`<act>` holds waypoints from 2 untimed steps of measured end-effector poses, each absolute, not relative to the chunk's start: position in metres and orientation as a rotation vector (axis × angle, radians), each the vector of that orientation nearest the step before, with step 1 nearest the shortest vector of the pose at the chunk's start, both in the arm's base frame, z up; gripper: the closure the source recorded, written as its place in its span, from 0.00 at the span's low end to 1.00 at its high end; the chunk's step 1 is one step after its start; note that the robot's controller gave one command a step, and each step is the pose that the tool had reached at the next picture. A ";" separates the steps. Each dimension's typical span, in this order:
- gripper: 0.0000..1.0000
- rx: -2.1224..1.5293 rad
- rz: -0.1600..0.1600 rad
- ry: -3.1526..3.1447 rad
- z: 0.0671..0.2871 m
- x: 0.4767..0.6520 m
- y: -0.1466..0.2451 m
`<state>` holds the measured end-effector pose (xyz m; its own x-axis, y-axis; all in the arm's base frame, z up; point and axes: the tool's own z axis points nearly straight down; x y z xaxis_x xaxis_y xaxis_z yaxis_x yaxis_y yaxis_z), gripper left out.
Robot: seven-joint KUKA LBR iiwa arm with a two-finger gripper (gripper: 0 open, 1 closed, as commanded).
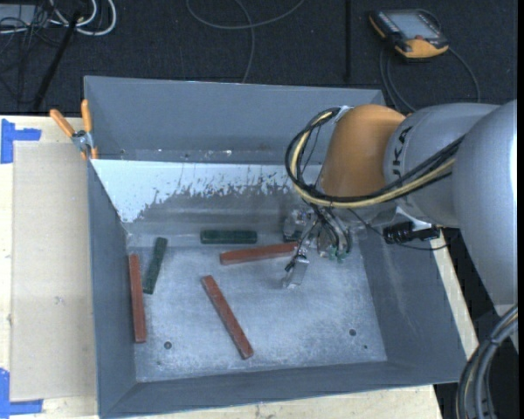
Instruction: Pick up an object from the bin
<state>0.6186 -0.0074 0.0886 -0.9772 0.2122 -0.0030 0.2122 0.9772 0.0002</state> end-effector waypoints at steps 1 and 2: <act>1.00 0.791 0.000 3.042 0.070 0.610 0.034; 1.00 0.790 0.000 3.042 0.070 0.610 0.034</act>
Offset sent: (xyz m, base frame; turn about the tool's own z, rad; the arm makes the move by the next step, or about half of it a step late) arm 0.0000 0.0000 0.0000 0.0000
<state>0.6104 0.0342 0.0699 -0.8738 0.4864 0.0016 0.4864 0.8738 -0.0006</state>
